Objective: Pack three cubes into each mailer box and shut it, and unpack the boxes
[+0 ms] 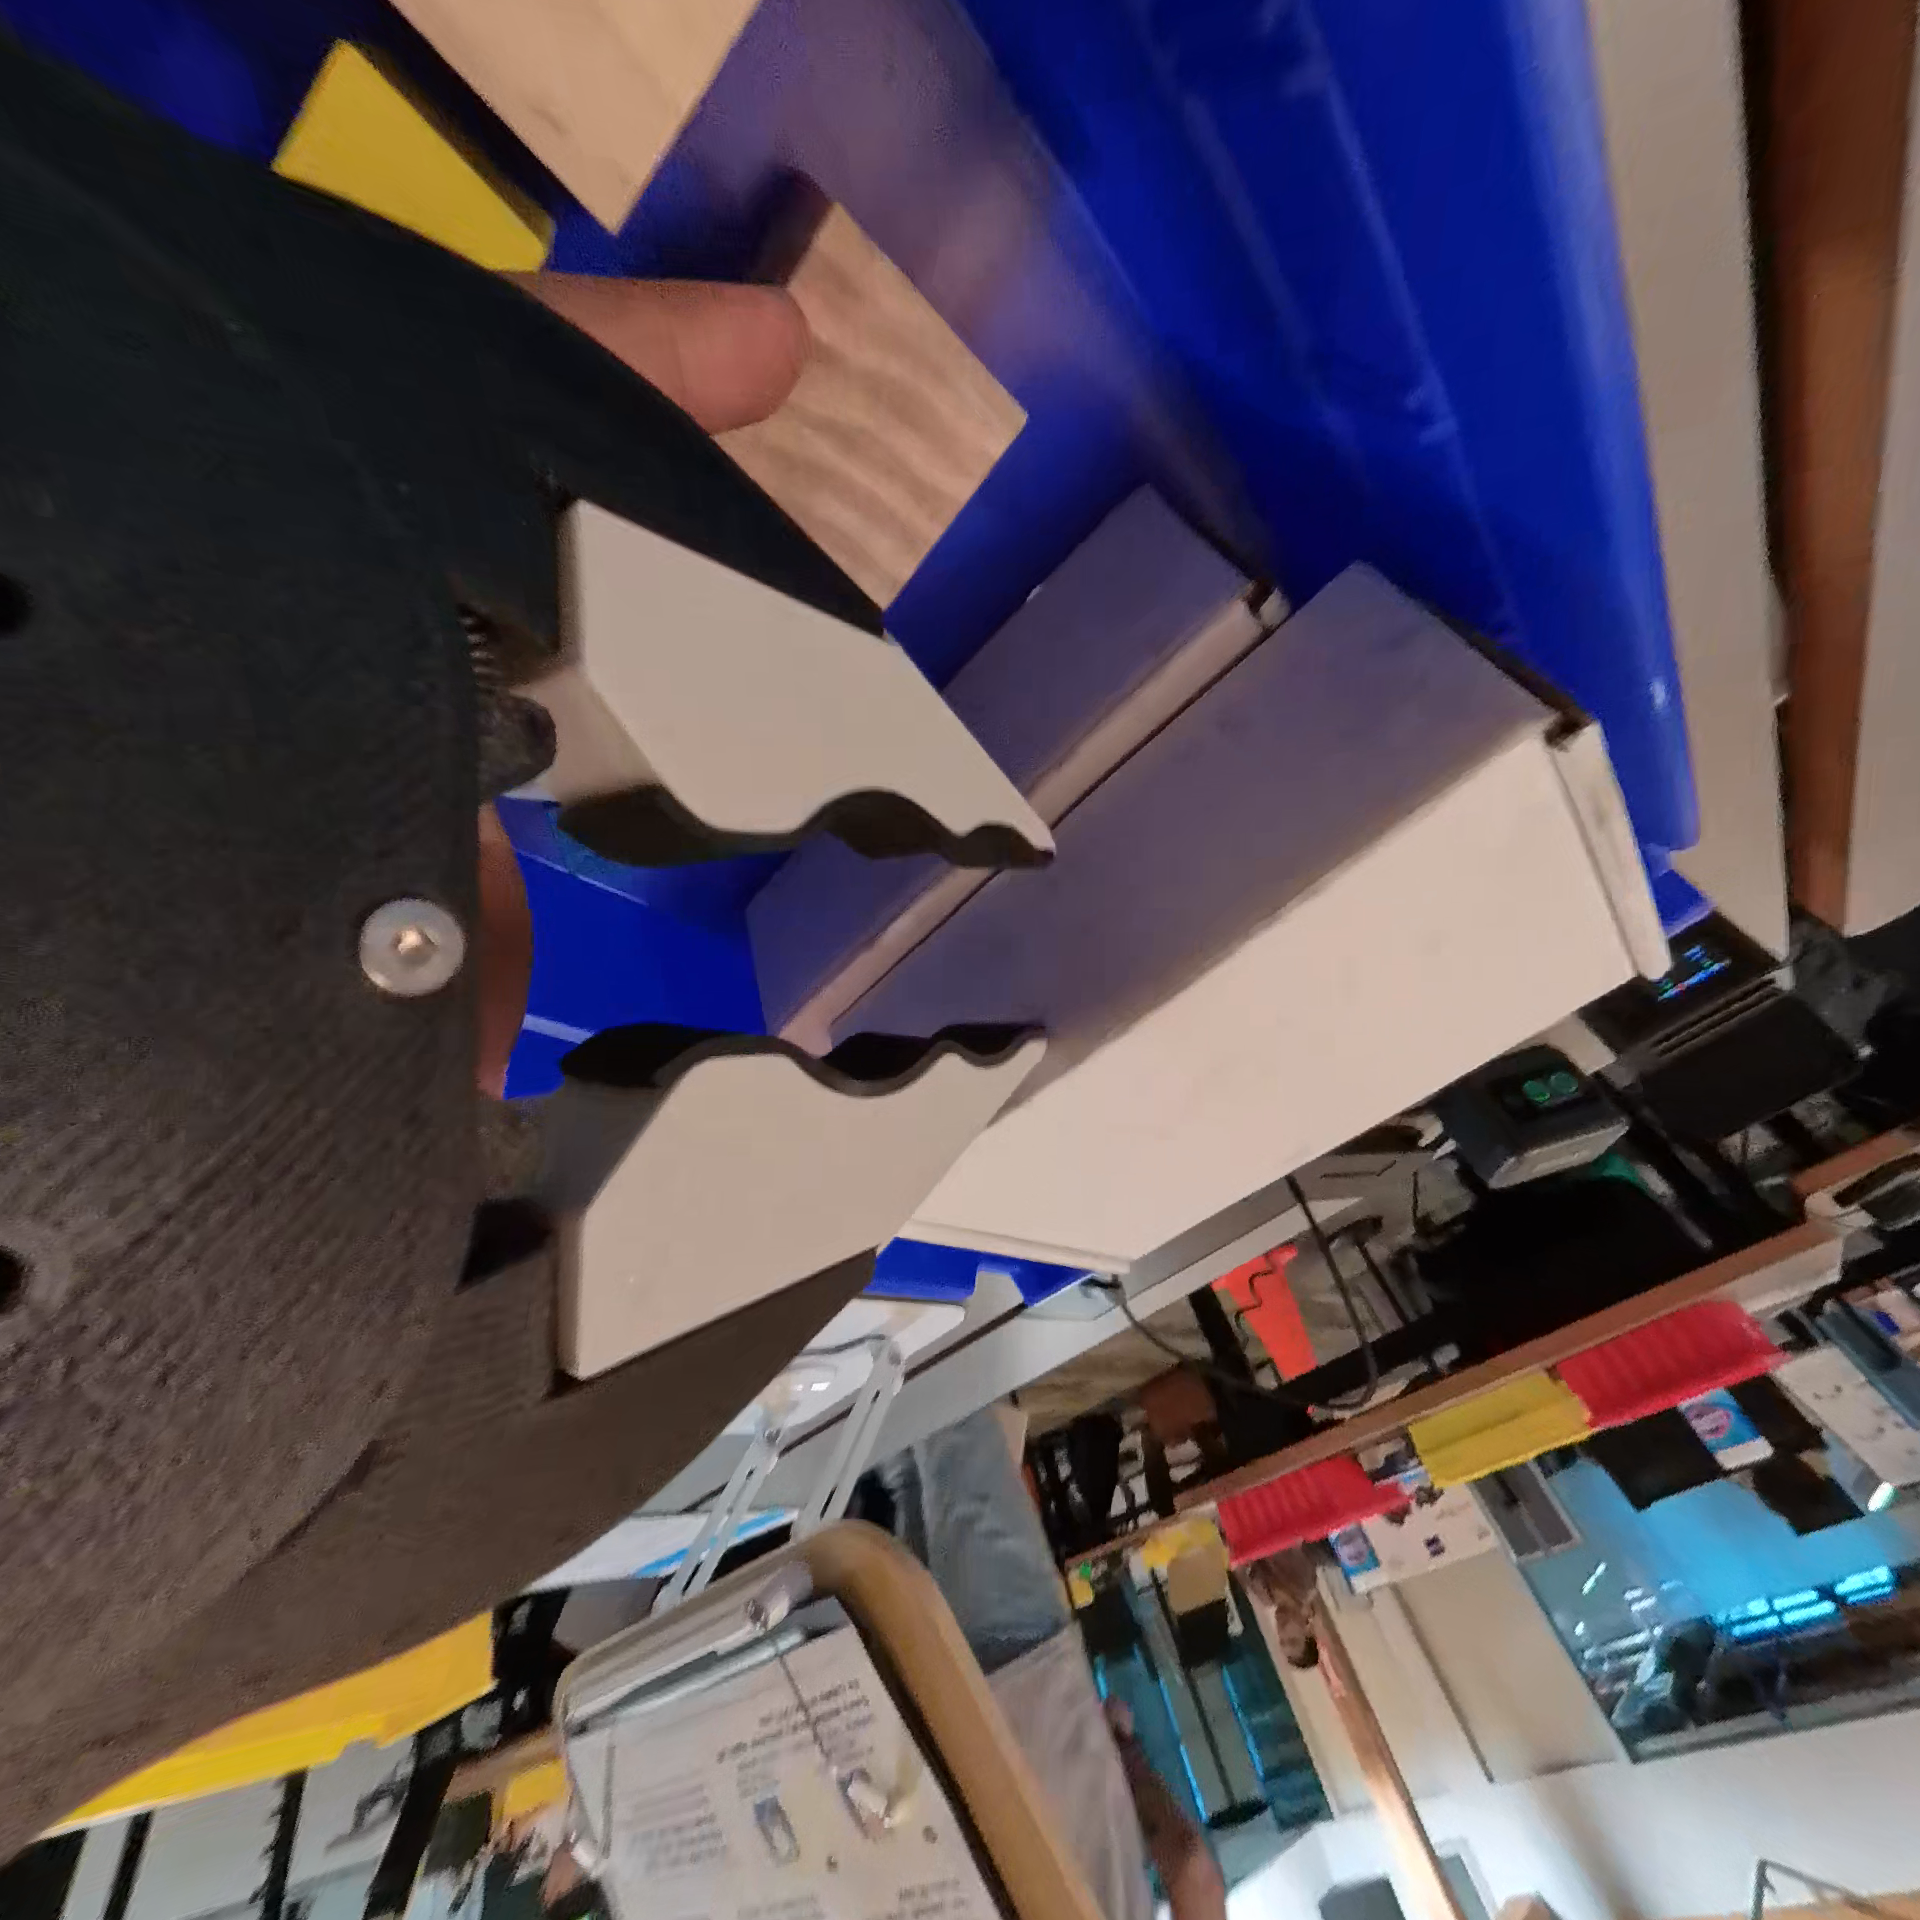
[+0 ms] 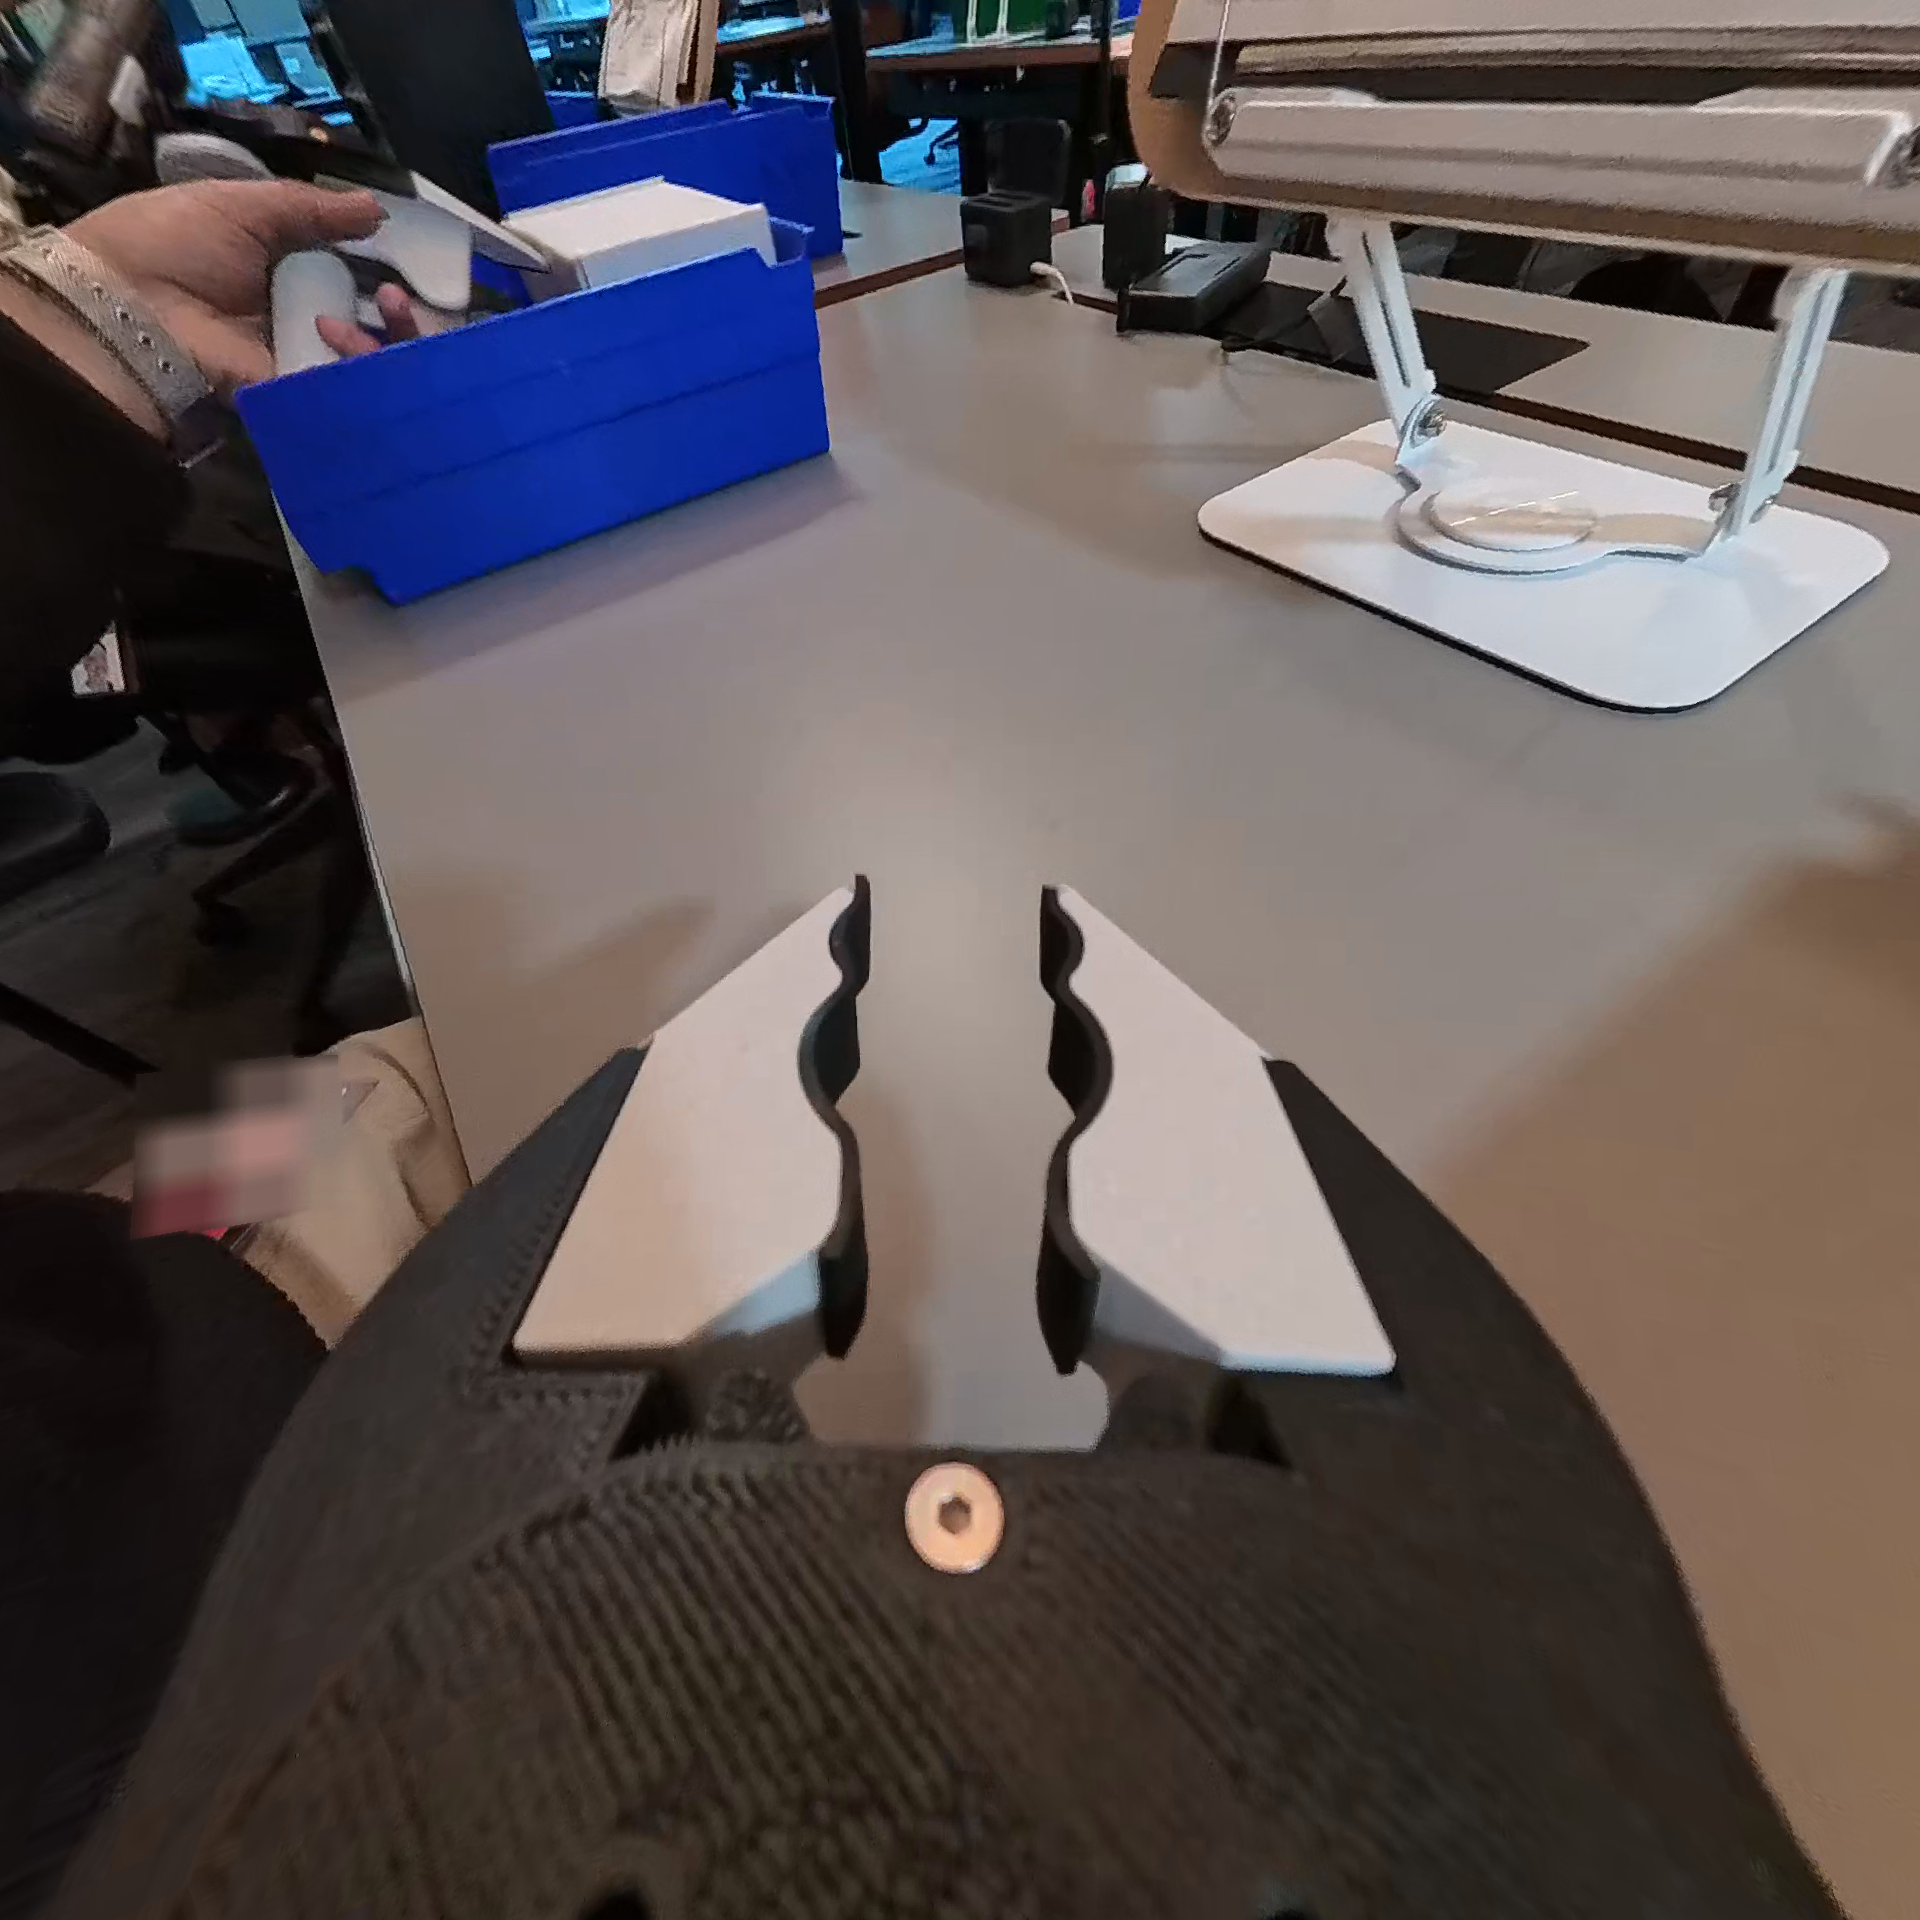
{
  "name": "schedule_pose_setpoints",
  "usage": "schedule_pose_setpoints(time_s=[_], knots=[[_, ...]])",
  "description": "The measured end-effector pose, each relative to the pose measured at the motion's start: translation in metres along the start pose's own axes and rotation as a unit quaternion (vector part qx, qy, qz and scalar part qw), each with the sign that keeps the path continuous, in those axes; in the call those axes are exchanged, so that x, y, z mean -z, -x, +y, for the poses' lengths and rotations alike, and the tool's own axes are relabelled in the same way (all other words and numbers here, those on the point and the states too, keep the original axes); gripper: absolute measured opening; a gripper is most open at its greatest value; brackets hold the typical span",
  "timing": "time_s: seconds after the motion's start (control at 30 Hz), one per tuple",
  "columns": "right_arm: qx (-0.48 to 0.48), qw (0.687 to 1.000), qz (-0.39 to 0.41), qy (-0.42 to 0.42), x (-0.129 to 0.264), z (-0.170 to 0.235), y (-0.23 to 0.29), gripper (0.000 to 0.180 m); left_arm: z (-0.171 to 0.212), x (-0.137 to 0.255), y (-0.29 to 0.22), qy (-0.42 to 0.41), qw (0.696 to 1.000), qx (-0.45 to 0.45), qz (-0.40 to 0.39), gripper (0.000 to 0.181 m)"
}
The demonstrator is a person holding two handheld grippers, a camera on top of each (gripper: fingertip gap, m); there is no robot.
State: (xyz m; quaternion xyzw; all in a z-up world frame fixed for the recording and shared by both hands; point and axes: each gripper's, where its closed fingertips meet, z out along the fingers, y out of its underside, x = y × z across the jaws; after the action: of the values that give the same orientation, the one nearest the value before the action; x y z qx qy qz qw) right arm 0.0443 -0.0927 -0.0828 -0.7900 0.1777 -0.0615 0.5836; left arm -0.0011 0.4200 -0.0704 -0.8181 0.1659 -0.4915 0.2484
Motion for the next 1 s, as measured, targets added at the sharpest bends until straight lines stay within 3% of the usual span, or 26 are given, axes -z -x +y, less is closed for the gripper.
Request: schedule_pose_setpoints(time_s=[0.07,0.13,0.37,0.6,0.83,1.0], knots=[[0.003,1.000,-0.003,0.004,-0.001,0.002,0.001,0.031,0.002,-0.004,-0.004,0.004,1.000,0.004,0.015,0.007],[-0.001,1.000,-0.006,0.004,-0.002,0.002,0.002,0.031,0.004,-0.006,0.001,0.006,1.000,-0.004,-0.001,0.005],[-0.018,1.000,-0.013,-0.016,0.004,-0.004,0.001,0.030,0.005,-0.005,0.014,0.008,1.000,0.010,-0.024,0.036],[-0.011,1.000,-0.018,-0.015,0.005,-0.005,0.005,0.030,0.008,-0.003,0.000,0.008,0.999,0.041,0.026,0.038],[-0.023,0.999,-0.023,-0.019,0.006,-0.006,0.003,0.030,-0.013,0.012,-0.012,-0.048,0.995,0.056,0.067,0.055],[-0.027,0.999,-0.026,-0.017,0.004,-0.005,0.004,0.031,0.006,0.000,-0.011,0.004,0.999,0.023,0.047,0.085]])
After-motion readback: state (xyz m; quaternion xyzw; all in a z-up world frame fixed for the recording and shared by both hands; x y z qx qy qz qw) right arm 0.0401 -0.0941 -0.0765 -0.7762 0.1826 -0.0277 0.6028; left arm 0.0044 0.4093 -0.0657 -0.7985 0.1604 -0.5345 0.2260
